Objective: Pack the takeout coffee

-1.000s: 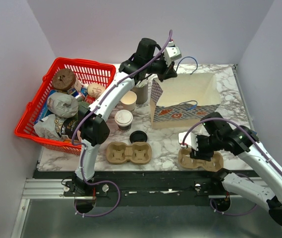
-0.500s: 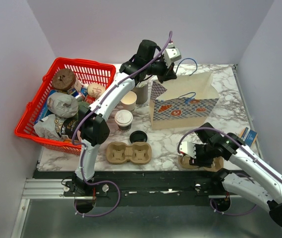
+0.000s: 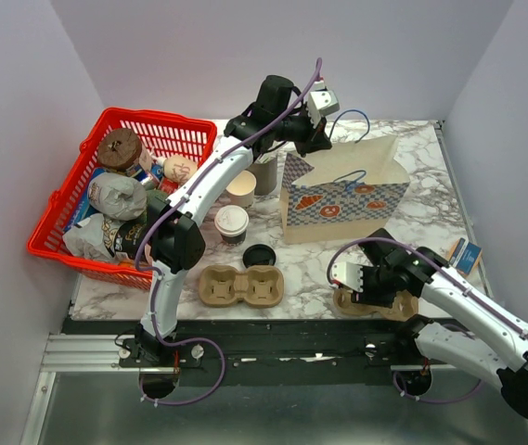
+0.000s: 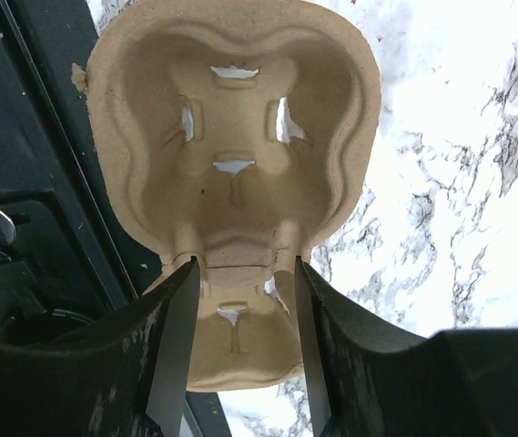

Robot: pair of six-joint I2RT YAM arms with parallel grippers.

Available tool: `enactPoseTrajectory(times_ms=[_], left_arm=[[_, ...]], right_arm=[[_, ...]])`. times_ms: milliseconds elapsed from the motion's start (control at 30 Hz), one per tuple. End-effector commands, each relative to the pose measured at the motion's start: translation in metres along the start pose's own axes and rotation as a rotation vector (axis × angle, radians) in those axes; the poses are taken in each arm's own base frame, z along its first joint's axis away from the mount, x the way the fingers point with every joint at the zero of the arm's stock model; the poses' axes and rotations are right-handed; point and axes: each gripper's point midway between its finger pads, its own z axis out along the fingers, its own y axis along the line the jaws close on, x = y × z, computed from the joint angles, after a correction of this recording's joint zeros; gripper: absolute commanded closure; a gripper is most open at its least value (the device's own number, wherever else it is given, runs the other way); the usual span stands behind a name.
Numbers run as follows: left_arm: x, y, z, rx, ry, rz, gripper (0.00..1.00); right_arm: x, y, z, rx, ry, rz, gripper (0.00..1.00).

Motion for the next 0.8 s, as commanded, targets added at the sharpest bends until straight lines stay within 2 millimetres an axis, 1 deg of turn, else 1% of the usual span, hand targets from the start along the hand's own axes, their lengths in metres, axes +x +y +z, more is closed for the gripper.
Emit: enactPoseTrajectory(times_ms=[0,200,300,767], left_arm=[[-0.0226,-0.0095,-0.0114,0.024,-0.048,0.023,1.00],[-0.0217,-0.0085,-0.0110,0.025,-0.047,0.025,1.00],[-0.0217,-0.0087,-0.0105,0.027,-0.049,0.023,1.00],[-0.0217,-0.0087,-0.0096,0.030,-0.051,0.016,1.00]], right_arm=[[0.0044,0.0030,0.0033,-0.022,0.020,-0.017,0.46],[0.0080,0.0084,0.0030,-0.055,0.038,-0.039,0.45],[0.0116,0.0085,0.0053,-0.066,0.061,-0.043,0.44],[0.0111,0.0060,0.0104,-0.093,0.082,-0.070,0.44]])
